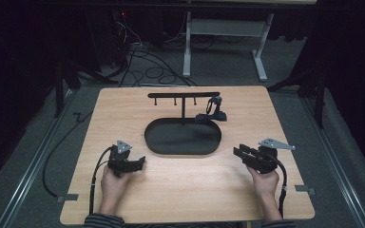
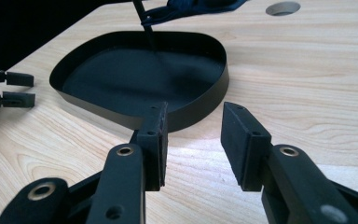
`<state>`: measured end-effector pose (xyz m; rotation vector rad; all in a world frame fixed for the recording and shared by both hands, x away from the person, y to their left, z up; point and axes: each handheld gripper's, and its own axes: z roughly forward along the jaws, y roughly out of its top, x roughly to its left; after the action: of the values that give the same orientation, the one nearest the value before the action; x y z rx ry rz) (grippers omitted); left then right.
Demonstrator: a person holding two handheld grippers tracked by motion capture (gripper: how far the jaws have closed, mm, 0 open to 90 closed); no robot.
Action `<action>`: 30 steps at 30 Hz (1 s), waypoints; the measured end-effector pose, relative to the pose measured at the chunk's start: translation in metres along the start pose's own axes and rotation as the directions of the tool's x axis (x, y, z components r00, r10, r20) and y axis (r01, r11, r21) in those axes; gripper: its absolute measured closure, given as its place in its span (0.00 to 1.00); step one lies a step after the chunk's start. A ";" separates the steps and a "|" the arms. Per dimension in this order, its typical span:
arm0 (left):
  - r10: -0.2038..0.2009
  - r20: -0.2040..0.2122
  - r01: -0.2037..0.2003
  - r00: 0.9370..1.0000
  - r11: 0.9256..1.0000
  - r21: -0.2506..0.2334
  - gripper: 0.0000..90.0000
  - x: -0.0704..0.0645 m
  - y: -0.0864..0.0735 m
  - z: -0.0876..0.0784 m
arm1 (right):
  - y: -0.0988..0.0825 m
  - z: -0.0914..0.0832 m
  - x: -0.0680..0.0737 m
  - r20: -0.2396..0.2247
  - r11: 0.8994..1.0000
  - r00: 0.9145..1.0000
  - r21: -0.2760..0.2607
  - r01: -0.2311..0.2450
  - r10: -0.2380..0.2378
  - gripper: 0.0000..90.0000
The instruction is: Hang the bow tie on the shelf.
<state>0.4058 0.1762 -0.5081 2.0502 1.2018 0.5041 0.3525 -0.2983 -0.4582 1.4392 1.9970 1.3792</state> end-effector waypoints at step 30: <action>0.000 -0.001 0.000 1.000 1.000 -0.001 0.21 0.000 0.000 0.000 | -0.023 0.034 -0.003 0.050 0.994 0.999 0.114 -0.001 -0.005 0.69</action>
<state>0.4058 0.1761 -0.5082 2.0492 1.2019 0.5059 0.3655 -0.2842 -0.4951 1.5042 2.0745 1.2342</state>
